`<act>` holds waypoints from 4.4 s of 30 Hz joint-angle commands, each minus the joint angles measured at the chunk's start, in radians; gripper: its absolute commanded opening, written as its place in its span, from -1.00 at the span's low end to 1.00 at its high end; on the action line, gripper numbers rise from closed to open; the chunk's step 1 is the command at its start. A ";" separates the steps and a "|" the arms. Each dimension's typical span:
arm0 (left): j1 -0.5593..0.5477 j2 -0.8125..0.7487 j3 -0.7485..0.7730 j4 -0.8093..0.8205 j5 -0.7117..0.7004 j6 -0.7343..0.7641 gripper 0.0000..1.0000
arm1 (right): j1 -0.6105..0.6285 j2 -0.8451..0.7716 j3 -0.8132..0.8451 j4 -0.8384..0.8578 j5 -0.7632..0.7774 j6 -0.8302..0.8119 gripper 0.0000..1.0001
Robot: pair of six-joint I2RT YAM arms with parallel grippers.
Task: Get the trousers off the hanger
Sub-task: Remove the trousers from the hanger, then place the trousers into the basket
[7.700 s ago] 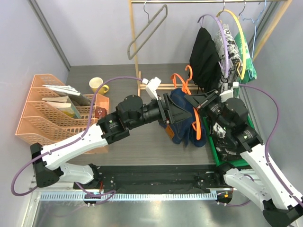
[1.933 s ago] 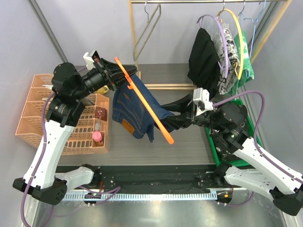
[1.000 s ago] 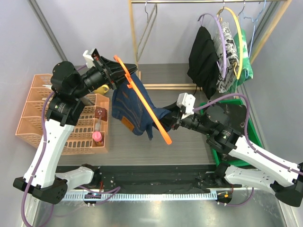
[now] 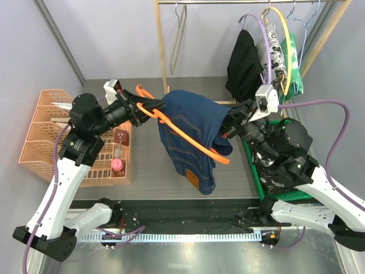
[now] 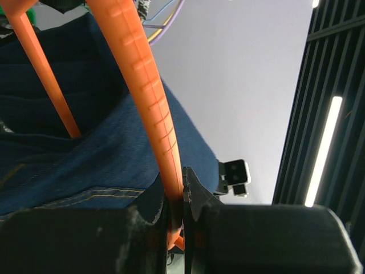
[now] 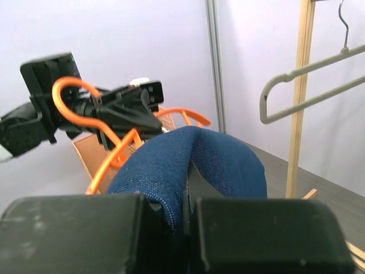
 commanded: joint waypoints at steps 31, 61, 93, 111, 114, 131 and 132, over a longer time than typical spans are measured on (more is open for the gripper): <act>0.001 -0.303 -0.449 -0.085 0.046 0.318 -0.99 | 0.001 0.474 0.911 -0.120 0.188 -0.175 -0.97; 0.001 -0.347 -0.346 -0.256 0.038 0.740 -1.00 | 0.001 -0.209 0.095 -0.530 1.473 -0.126 -0.98; -0.249 -0.272 -0.237 -0.432 -0.051 0.979 -1.00 | -0.588 0.093 -0.278 -0.600 1.340 0.276 -0.98; -0.253 -0.235 -0.239 -0.427 -0.035 0.996 -1.00 | -0.929 -0.154 -0.081 -0.513 1.452 -0.045 -0.98; -0.264 -0.229 -0.233 -0.430 -0.037 0.998 -1.00 | -0.927 -0.204 -0.055 -0.513 1.454 -0.099 -0.98; -0.261 -0.209 -0.234 -0.418 -0.104 0.933 -1.00 | -0.920 0.173 -0.279 -0.564 0.843 0.266 -0.90; -0.261 -0.208 -0.234 -0.417 -0.111 0.924 -1.00 | -0.918 0.182 -0.291 -0.560 0.807 0.294 -0.89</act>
